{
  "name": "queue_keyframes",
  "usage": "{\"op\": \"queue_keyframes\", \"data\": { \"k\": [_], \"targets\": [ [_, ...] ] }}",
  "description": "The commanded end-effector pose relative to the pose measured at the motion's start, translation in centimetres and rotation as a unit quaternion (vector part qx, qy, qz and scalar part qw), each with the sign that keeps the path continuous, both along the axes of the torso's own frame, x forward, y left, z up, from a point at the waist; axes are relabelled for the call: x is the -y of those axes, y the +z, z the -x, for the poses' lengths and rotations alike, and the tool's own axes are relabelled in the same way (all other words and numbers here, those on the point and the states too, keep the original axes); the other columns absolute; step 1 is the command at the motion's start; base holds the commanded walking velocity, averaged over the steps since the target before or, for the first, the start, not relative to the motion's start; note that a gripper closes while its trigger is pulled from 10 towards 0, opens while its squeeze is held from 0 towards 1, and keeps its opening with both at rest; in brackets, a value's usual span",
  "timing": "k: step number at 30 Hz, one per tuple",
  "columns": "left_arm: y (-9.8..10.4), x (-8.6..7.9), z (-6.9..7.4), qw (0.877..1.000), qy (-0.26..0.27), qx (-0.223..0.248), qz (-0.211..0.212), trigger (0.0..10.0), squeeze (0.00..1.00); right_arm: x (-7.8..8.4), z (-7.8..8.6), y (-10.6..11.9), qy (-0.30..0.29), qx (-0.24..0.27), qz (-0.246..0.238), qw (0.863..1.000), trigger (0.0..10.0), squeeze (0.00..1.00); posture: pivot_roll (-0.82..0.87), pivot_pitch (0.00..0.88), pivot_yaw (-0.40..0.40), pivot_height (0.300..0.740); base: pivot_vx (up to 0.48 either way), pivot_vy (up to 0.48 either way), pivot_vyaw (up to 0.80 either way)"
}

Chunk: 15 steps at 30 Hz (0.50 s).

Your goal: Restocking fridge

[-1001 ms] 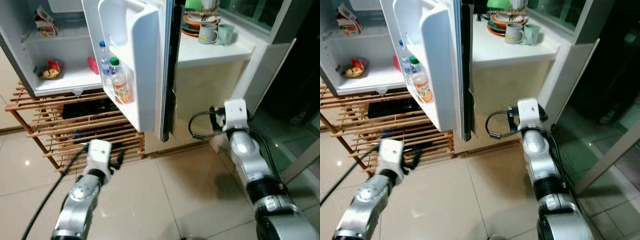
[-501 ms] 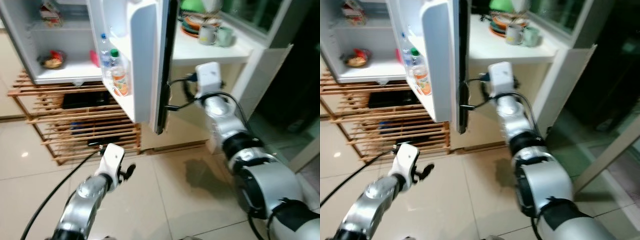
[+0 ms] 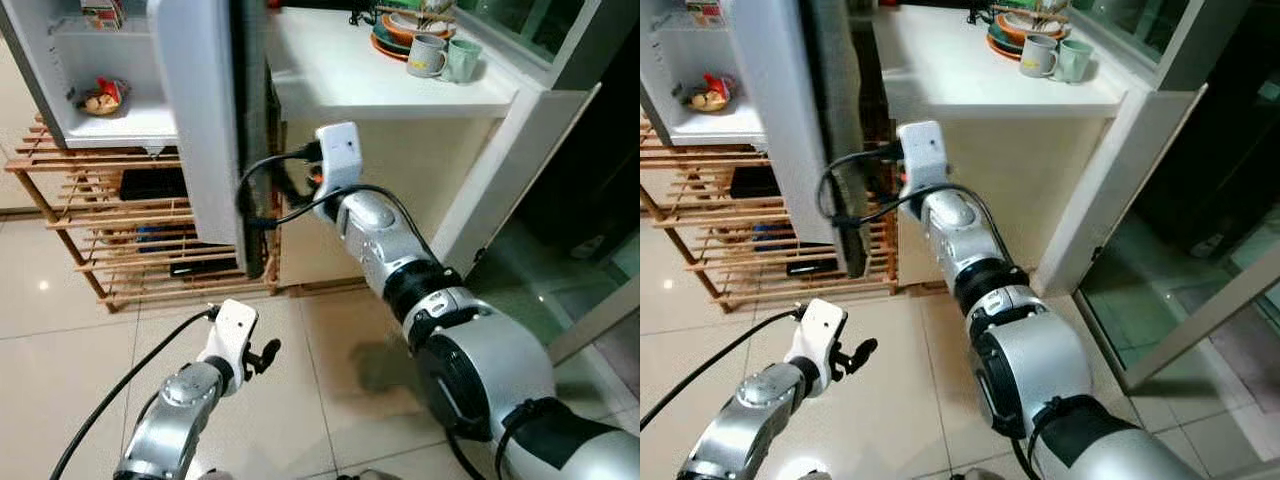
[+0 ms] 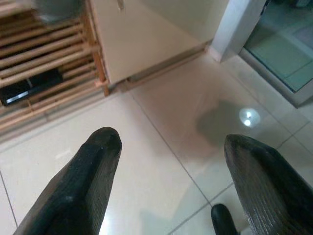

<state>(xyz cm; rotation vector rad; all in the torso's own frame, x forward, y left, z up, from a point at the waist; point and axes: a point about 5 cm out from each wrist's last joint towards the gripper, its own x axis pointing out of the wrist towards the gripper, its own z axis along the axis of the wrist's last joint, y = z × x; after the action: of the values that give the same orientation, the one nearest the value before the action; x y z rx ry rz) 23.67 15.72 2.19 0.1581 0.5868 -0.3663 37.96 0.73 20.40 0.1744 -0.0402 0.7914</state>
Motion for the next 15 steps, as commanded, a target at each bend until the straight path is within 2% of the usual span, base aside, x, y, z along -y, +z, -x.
{"op": "queue_keyframes", "data": {
  "k": [1,2,3,4,5,7,8,9,10,11,12,13,14,15],
  "targets": [
    [0.2,0.5,0.1,1.000,-0.014,-0.002,0.004,10.0,0.00,-5.1,3.8,0.9,0.150,0.011,-0.059,0.987,10.0,0.22,0.03,0.000,-0.097,0.740,0.000,0.000,0.00],
    [0.2,0.5,0.1,1.000,-0.014,-0.002,0.004,10.0,0.00,-5.1,3.8,0.9,0.150,0.011,-0.059,0.987,10.0,0.22,0.03,0.000,-0.097,0.740,0.000,0.000,0.00],
    [0.2,0.6,0.2,1.000,-0.021,-0.004,0.005,10.0,0.00,-6.0,5.6,1.5,0.210,0.020,-0.081,0.974,10.0,0.22,0.03,0.000,-0.095,0.740,0.000,0.000,0.00],
    [0.3,0.8,0.2,1.000,-0.028,-0.003,0.006,10.0,0.00,-6.3,7.1,2.1,0.249,0.014,-0.117,0.961,10.0,0.22,0.03,0.000,-0.094,0.740,0.000,0.000,0.00],
    [0.4,1.0,0.1,0.999,-0.032,0.001,0.008,10.0,0.00,-6.1,7.8,2.4,0.262,0.005,-0.139,0.955,10.0,0.22,0.03,0.000,-0.093,0.740,0.000,0.000,0.00],
    [0.5,1.1,0.0,0.999,-0.034,0.004,0.009,10.0,0.00,-5.9,7.9,2.5,0.263,-0.003,-0.151,0.953,10.0,0.22,0.03,0.000,-0.093,0.740,0.000,0.000,0.00],
    [0.9,1.2,-0.2,0.999,-0.035,0.014,0.017,10.0,0.00,-5.2,7.3,1.9,0.237,-0.012,-0.152,0.959,10.0,0.22,0.03,0.000,-0.096,0.740,0.000,0.000,0.00],
    [0.9,1.2,-0.2,0.999,-0.035,0.014,0.017,10.0,0.00,-5.2,7.3,1.9,0.237,-0.012,-0.152,0.959,10.0,0.22,0.03,0.000,-0.096,0.740,0.000,0.000,0.00],
    [1.5,1.5,-0.5,0.998,-0.037,0.035,0.028,10.0,0.00,-3.9,6.0,0.8,0.187,-0.026,-0.146,0.971,10.0,0.22,0.03,0.000,-0.099,0.740,0.000,0.000,0.00],
    [1.5,1.5,-0.5,0.998,-0.037,0.035,0.028,10.0,0.00,-3.9,6.0,0.8,0.187,-0.026,-0.146,0.971,10.0,0.22,0.03,0.000,-0.099,0.740,0.000,0.000,0.00],
    [2.6,1.9,-1.0,0.996,-0.036,0.066,0.037,10.0,0.00,-1.8,4.4,-1.1,0.108,-0.041,-0.121,0.986,10.0,0.22,0.03,0.000,-0.103,0.740,0.000,0.000,0.00],
    [2.6,1.9,-1.0,0.996,-0.036,0.066,0.037,10.0,0.00,-1.8,4.4,-1.1,0.108,-0.041,-0.121,0.986,10.0,0.22,0.03,0.000,-0.103,0.740,0.000,0.000,0.00],
    [3.6,2.2,-1.5,0.994,-0.032,0.095,0.049,10.0,0.00,0.6,3.5,-2.8,0.033,-0.053,-0.087,0.994,10.0,0.22,0.02,0.000,-0.103,0.740,0.000,0.000,0.00],
    [6.4,3.0,-2.9,0.983,-0.018,0.169,0.073,10.0,0.00,5.5,2.9,-6.6,-0.100,-0.078,-0.008,0.992,10.0,0.22,0.01,0.000,-0.096,0.740,0.000,0.000,0.00]
  ]
}}
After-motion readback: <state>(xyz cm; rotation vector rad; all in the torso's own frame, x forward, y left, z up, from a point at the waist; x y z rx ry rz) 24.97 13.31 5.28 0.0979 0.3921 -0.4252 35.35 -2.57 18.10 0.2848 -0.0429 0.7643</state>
